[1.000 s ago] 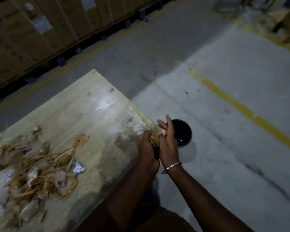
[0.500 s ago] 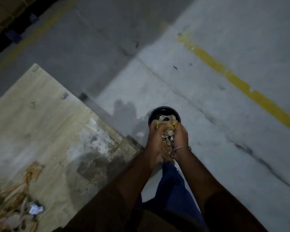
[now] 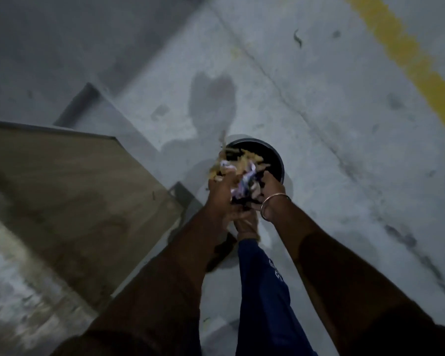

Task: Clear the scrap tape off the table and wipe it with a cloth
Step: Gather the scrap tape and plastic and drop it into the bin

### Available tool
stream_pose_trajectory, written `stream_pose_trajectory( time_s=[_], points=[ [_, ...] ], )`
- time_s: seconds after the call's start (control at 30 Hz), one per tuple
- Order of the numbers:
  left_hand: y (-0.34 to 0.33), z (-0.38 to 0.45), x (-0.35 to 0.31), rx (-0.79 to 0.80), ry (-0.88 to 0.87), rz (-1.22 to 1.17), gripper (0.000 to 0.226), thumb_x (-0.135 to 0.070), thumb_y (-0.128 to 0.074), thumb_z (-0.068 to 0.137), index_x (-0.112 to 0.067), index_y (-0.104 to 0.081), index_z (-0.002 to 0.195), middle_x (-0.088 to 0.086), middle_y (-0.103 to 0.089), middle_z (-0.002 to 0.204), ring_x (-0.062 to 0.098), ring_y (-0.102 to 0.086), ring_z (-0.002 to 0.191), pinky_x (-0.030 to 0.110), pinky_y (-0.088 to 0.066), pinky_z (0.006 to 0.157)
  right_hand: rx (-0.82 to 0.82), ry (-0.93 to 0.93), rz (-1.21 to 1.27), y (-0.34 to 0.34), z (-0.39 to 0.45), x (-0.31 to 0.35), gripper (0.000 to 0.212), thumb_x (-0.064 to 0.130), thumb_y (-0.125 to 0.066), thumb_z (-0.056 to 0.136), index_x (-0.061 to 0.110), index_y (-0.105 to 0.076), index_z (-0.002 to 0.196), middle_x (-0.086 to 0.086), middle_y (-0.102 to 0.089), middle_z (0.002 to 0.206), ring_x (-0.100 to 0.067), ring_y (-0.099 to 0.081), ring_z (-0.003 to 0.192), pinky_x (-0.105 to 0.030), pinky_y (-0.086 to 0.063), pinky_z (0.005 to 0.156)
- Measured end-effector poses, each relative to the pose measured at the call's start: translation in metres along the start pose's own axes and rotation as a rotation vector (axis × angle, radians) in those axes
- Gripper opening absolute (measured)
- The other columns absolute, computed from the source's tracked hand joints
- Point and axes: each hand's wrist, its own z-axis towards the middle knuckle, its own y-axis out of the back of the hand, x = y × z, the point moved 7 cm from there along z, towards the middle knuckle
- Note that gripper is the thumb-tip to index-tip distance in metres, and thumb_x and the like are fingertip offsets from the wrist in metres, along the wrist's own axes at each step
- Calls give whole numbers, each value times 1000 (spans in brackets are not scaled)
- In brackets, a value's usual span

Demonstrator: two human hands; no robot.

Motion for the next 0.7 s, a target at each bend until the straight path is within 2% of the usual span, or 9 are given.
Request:
stream_pose_trajectory(
  time_s=[0.07,0.17,0.23,0.33,0.4,0.47,0.57,0.63,0.7],
  points=[
    [7,13,5,-42,44,-6,28,-44,-62,104,-16,-58,109,9,-59,111,41,-65,117,63,-55,102,-28,5,-69,2,29,-4,44,47,-55,102,10,-63,126,-19,-64,120,-35,-62,95,-43,-52,63],
    [18,22,7,-85,12,11,29,-50,-56,105,-23,-51,115,3,-55,100,33,-65,97,63,-58,98,-19,39,-143,-1,41,-7,50,46,-54,103,15,-54,142,-12,-54,125,-30,-53,111,-44,-49,75],
    [26,15,8,-100,-25,33,22,-44,-51,109,-24,-53,100,-2,-54,91,26,-63,90,62,-56,102,-7,71,-173,-7,32,-7,46,41,-55,104,12,-57,139,-10,-57,124,-26,-53,112,-39,-48,73],
    [38,5,8,-144,-136,48,27,-46,-57,100,-26,-57,83,-5,-58,87,30,-66,102,63,-54,104,-3,186,-184,-16,10,-2,32,33,-57,103,11,-66,125,-7,-65,110,-20,-60,100,-35,-49,75],
    [48,1,14,-153,-208,-12,26,-57,-57,82,-31,-61,88,-5,-66,98,30,-68,110,60,-55,104,8,320,-138,-26,-20,6,17,20,-59,102,9,-69,111,-6,-66,93,-18,-61,85,-29,-50,69],
    [51,-21,13,-126,-272,-75,29,-57,-57,77,-35,-64,94,-3,-70,109,25,-68,110,56,-57,102,40,496,-108,-38,-64,19,15,10,-58,100,9,-72,97,-2,-66,74,-15,-59,68,-25,-47,58],
    [64,-108,8,-30,-367,-210,6,-37,-59,101,-32,-63,99,-3,-69,106,20,-69,102,39,-62,88,121,756,-121,-50,-156,22,26,3,-55,97,15,-76,87,-2,-70,70,-14,-61,64,-21,-46,52],
    [79,-157,20,56,-415,-267,14,-25,-51,110,-30,-61,103,-5,-68,105,11,-68,96,25,-59,75,168,894,-145,-53,-221,14,27,3,-55,97,15,-77,89,-5,-71,76,-15,-64,69,-20,-49,55],
    [104,-203,42,134,-456,-252,13,-26,-49,111,-30,-62,110,-3,-68,114,9,-67,101,29,-58,83,217,982,-137,-54,-280,-7,25,1,-52,98,10,-75,95,-8,-70,77,-14,-65,68,-20,-49,54]
  ],
)
